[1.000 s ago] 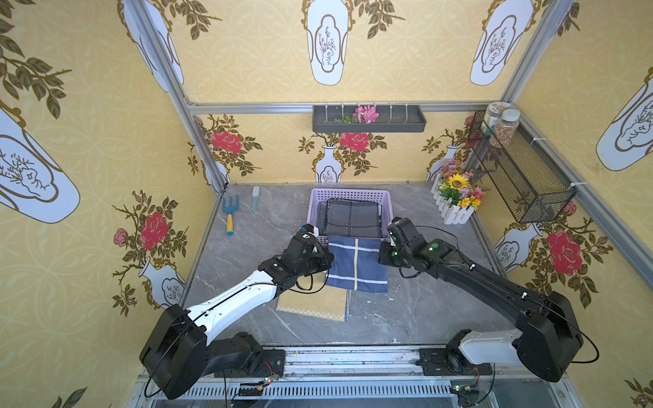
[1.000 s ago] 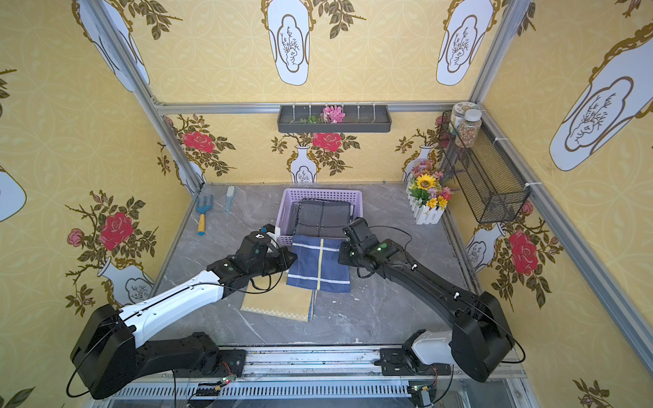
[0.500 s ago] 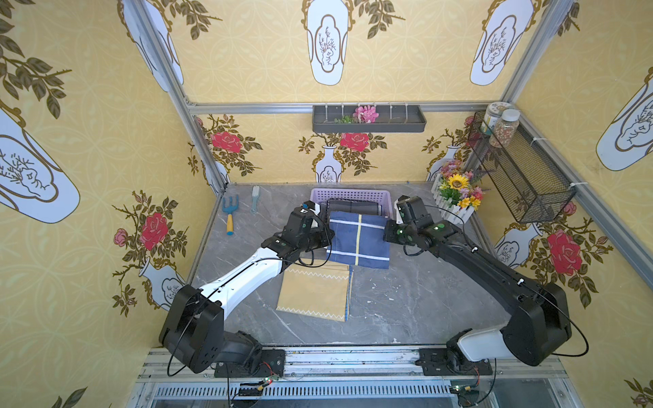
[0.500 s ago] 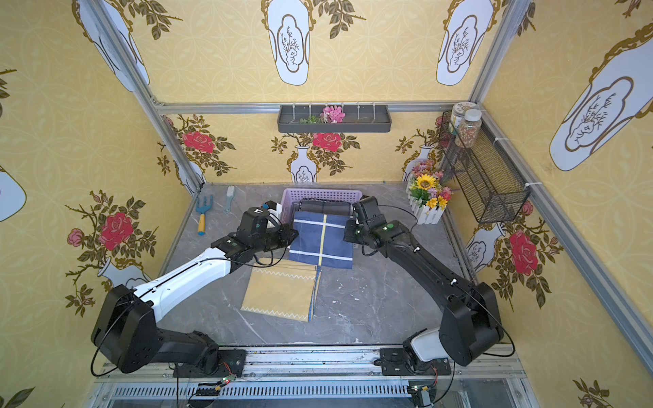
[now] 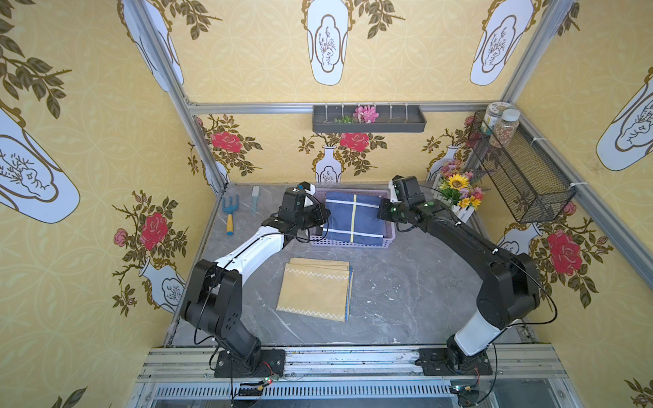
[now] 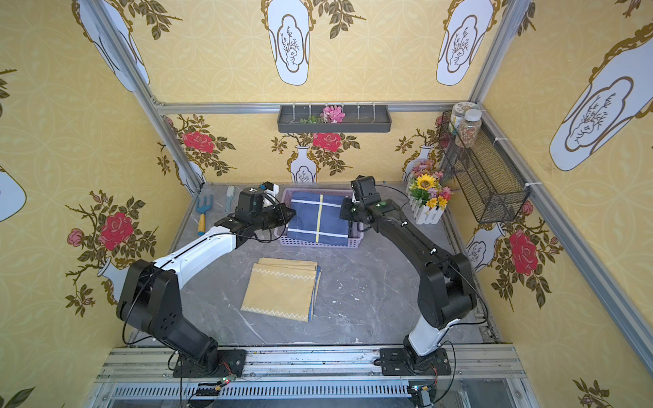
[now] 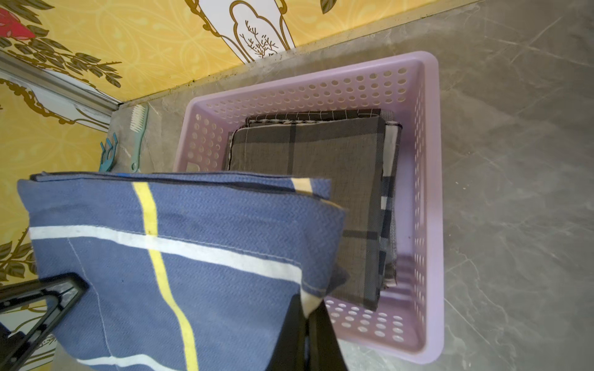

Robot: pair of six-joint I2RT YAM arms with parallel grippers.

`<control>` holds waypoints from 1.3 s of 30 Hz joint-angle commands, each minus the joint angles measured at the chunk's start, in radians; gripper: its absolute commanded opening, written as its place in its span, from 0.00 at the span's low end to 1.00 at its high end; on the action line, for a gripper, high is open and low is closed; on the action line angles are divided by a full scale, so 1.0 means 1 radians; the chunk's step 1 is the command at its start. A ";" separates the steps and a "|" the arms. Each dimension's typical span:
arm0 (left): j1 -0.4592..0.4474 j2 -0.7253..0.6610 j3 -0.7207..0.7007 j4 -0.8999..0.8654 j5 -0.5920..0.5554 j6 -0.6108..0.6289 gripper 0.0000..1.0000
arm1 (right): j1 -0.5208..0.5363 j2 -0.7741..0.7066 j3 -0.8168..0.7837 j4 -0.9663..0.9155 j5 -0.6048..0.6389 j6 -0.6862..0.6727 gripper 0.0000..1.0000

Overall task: Put the folded pillowcase in the basket
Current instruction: Place the pillowcase in the basket.

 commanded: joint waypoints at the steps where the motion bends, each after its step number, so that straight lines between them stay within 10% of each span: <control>1: 0.020 0.047 0.027 0.038 0.035 0.022 0.00 | -0.019 0.041 0.032 0.040 -0.001 -0.015 0.00; 31: 0.087 0.357 0.196 0.099 0.138 0.011 0.00 | -0.071 0.332 0.231 0.061 -0.082 -0.008 0.00; 37: 0.088 0.330 0.189 0.089 0.129 -0.004 0.98 | -0.071 0.305 0.211 0.085 -0.128 0.004 0.53; 39: 0.094 0.309 0.189 0.080 0.126 -0.008 1.00 | -0.071 0.282 0.196 0.086 -0.131 0.008 0.58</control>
